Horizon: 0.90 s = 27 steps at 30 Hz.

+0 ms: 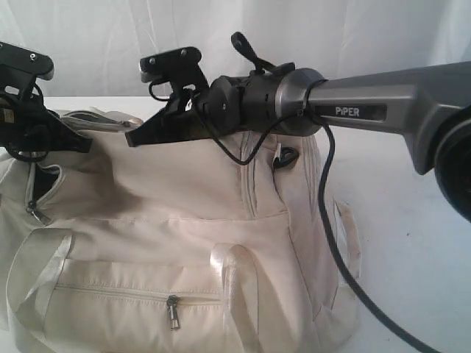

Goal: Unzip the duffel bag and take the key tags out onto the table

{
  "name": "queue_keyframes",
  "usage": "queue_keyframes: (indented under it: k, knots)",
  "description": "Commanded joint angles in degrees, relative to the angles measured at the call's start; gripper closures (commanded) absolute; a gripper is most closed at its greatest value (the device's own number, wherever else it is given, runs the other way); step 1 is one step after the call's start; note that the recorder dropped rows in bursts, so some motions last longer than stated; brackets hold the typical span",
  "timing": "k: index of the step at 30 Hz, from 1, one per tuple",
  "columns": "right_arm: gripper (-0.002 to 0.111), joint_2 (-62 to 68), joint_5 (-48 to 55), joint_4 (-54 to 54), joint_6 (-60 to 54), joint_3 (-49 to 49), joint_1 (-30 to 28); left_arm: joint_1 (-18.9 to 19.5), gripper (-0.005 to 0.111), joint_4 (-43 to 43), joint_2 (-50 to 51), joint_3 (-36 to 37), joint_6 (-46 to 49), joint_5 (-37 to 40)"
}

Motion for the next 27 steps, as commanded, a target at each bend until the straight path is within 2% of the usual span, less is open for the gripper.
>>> queue_keyframes:
  k: [1, 5, 9, 11, 15, 19, 22, 24, 27]
  knots:
    - [0.108, 0.9, 8.4, 0.3, 0.3, -0.1, 0.9, -0.2, 0.107, 0.3, -0.5, 0.4, -0.7, 1.9]
    - [0.108, 1.3, 14.9, 0.3, 0.3, -0.1, 0.9, -0.2, 0.107, 0.3, -0.5, 0.4, -0.7, 1.2]
    - [0.108, 1.5, 18.9, 0.8, 0.3, -0.1, 1.0, -0.2, 0.107, 0.3, -0.5, 0.4, -0.7, 3.6]
    - [0.108, 1.1, 17.7, 1.2, 0.3, -0.2, 1.0, -0.2, 0.107, 0.3, -0.5, 0.4, -0.7, 5.0]
    - [0.107, 0.1, 7.4, 2.4, 0.3, -1.1, 1.2, -0.2, 0.107, 0.3, -0.5, 0.4, -0.7, 8.0]
    - [0.089, 0.7, -0.6, 2.2, -2.3, -2.9, 2.0, -0.2, 0.107, 0.3, -0.5, 0.4, -0.9, 10.1]
    - [0.064, 1.7, -0.5, 2.2, -2.7, -3.8, 2.1, -0.2, 0.107, 0.2, -0.5, 0.4, -0.9, 10.8]
    - [0.052, 2.1, -1.5, 2.1, -2.7, -3.7, 2.2, -0.2, 0.107, -1.0, -0.5, 0.4, -0.9, 11.2]
    - [0.051, 2.9, -4.8, 2.1, -4.3, -3.7, 2.6, -0.2, 0.107, -1.9, -0.5, 0.4, -0.9, 11.5]
